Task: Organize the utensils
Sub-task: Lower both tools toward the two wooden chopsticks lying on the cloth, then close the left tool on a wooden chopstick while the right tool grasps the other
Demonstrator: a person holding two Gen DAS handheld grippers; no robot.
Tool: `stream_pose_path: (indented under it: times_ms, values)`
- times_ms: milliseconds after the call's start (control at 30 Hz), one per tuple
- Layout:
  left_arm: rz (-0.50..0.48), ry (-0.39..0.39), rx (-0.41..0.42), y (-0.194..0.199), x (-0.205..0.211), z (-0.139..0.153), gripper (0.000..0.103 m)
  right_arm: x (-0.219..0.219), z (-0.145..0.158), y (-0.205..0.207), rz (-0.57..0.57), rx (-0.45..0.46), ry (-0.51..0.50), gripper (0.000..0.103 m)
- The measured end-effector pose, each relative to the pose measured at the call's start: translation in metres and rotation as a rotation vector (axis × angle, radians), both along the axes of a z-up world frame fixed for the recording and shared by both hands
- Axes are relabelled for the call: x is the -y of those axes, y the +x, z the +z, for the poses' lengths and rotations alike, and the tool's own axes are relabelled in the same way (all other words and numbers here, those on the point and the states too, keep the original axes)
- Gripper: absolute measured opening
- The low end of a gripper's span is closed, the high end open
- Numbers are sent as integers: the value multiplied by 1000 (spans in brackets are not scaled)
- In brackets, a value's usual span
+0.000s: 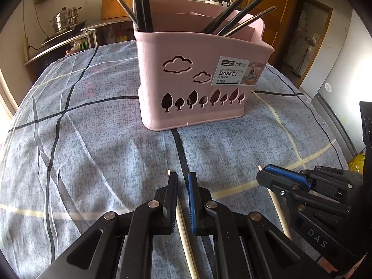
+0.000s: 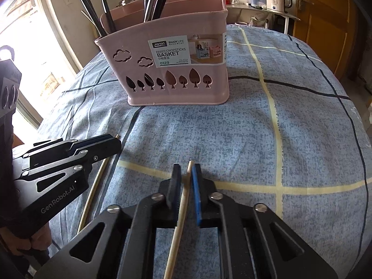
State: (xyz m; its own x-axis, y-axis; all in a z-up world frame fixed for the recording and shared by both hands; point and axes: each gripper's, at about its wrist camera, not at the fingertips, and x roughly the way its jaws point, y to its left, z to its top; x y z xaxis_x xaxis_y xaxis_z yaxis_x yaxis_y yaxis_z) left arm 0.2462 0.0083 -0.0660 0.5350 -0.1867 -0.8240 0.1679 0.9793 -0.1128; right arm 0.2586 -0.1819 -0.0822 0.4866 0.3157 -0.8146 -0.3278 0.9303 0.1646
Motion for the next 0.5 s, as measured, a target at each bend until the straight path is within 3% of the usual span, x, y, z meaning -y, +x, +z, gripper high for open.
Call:
stream_pose_path:
  times_ms: [67,267,500]
  values:
    - [-2,-13,-9,2,1,0,3,1,0,1,-1,-7,9,6]
    - [-14,-35,12,-4,3,14,2,6,13,-2,8,7,40,5]
    - [-32,-52,97,-18,5,60,2,9,47,-9,18,71,77,5]
